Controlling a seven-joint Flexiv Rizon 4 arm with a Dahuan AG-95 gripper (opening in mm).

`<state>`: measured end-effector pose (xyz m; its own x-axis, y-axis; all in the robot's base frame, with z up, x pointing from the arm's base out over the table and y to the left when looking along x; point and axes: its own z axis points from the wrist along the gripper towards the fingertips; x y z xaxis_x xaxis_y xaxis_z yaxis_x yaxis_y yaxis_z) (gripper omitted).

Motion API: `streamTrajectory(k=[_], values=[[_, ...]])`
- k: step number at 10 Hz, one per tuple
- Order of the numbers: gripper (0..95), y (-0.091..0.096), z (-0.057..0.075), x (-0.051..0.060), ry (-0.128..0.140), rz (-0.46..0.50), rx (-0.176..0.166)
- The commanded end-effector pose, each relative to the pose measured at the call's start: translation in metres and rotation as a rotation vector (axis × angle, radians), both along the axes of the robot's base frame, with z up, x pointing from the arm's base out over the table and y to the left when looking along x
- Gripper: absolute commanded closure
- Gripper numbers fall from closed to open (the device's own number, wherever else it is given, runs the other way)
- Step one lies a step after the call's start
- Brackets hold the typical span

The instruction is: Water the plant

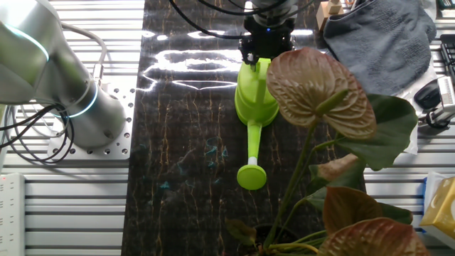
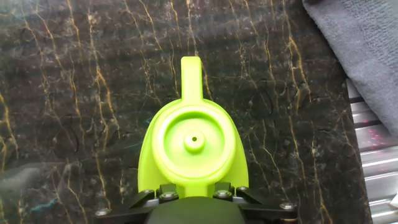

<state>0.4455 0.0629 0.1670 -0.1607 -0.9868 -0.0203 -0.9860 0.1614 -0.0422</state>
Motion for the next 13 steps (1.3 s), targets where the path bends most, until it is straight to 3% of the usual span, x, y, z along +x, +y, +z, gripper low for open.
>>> streamTrajectory(k=[1,13], values=[[95.0,0.0010,-0.0004,0.0006,0.000,-0.029,-0.001],[95.0,0.0023,0.0018,-0.0003,0.013,-0.107,0.010]])
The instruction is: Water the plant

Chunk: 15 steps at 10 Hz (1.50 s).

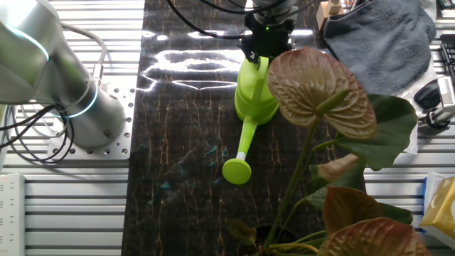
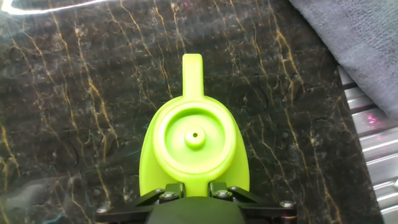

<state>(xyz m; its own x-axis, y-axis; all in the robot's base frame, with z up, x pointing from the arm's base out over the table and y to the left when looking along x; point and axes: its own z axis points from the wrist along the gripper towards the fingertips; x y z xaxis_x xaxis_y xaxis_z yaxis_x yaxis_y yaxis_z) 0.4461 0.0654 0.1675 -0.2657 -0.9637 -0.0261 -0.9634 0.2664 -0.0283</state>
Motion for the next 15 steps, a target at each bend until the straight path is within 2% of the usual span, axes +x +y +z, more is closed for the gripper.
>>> streamTrajectory(k=[1,5,15], values=[[95.0,0.000,0.002,-0.001,0.000,0.001,0.000],[95.0,0.000,0.003,-0.001,0.004,0.005,0.001],[95.0,0.006,0.018,-0.006,0.002,0.028,-0.015]])
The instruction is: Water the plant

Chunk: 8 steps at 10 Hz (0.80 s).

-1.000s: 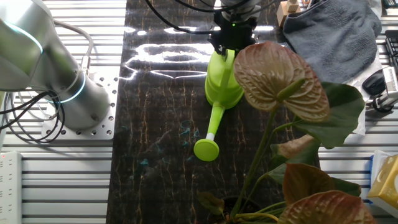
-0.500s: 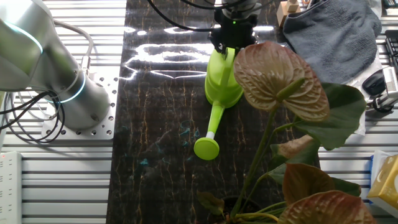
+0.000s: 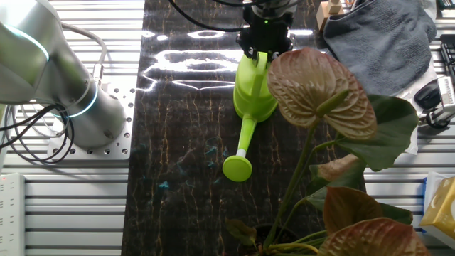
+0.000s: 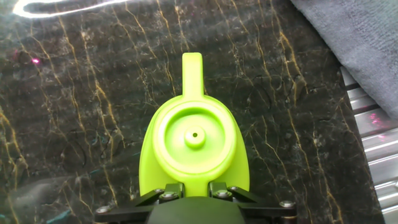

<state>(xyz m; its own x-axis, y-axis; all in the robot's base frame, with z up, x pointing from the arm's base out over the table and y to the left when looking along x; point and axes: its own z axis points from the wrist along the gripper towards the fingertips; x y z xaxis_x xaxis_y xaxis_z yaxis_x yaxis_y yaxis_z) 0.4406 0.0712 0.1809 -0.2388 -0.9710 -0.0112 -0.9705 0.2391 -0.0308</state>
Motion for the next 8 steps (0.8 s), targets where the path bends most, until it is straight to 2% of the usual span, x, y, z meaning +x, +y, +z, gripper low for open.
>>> streamTrajectory(k=[1,8], values=[[95.0,0.001,0.006,-0.001,0.001,0.002,0.000],[95.0,-0.001,0.023,0.008,0.004,0.013,0.002]])
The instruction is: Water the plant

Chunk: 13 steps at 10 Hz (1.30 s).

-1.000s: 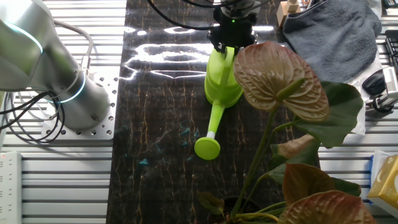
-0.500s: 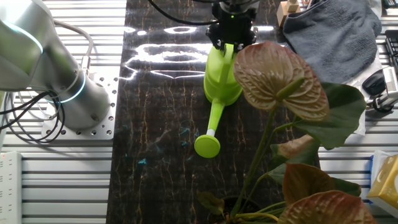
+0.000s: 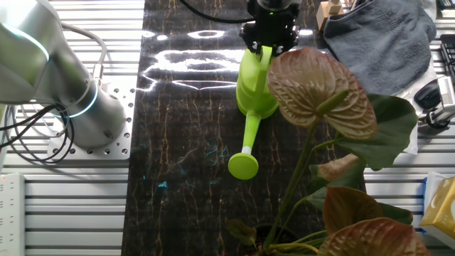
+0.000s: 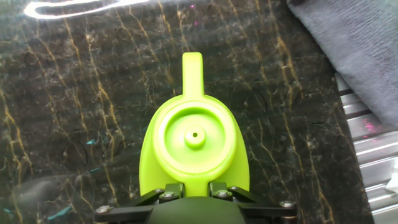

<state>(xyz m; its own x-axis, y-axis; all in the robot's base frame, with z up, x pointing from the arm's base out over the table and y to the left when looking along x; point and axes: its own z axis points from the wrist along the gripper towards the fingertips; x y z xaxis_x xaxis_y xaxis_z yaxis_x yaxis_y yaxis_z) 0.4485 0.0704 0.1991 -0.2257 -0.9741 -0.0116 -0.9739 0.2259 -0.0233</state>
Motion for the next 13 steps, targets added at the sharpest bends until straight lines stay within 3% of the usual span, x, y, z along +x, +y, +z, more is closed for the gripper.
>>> streamTrajectory(k=[1,8,13], values=[[95.0,-0.001,0.007,0.001,-0.003,0.000,0.001],[95.0,-0.005,0.034,0.007,0.000,0.001,0.008],[95.0,-0.010,0.048,0.003,0.011,0.002,0.010]])
